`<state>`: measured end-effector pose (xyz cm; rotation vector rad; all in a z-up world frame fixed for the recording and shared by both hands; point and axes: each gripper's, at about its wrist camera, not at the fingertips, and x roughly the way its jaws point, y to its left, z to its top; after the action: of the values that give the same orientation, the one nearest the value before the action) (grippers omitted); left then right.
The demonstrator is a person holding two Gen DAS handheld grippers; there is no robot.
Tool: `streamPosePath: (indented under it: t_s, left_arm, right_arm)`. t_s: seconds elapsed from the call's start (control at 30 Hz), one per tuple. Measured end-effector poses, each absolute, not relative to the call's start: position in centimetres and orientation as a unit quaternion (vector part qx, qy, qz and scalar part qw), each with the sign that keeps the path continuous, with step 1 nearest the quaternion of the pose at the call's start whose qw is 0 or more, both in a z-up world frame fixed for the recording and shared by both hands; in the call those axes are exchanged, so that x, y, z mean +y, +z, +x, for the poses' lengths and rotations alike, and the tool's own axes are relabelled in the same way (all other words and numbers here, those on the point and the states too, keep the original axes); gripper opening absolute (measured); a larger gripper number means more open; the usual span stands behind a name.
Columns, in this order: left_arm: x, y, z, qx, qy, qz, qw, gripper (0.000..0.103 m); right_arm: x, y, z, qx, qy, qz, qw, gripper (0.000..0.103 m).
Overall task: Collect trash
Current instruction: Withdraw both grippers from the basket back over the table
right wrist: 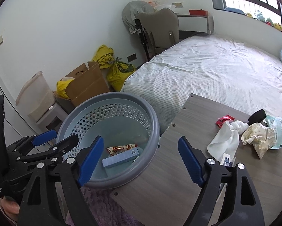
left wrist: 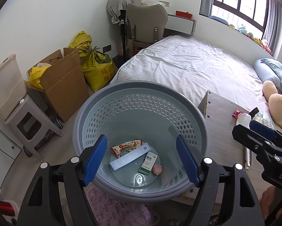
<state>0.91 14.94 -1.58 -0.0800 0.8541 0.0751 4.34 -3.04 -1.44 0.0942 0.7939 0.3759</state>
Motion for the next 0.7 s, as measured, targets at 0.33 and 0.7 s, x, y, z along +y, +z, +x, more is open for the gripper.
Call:
streamPosePath:
  t_s: [0.33,0.7]
  left_arm:
    - [10.1,-1.5,0.0,0.414,-0.009,-0.022,0.91,0.073]
    - [2.1,-2.5,0.3,0.426,-0.078,0.011,0.901,0.073]
  right_arm:
    - [-8.5,-1.6,1.8,0.379,0.126,0.064,0.915,0.081]
    - [-17.6,-2.8,-1.8,0.382,0.032,0.086,0.92,0.081]
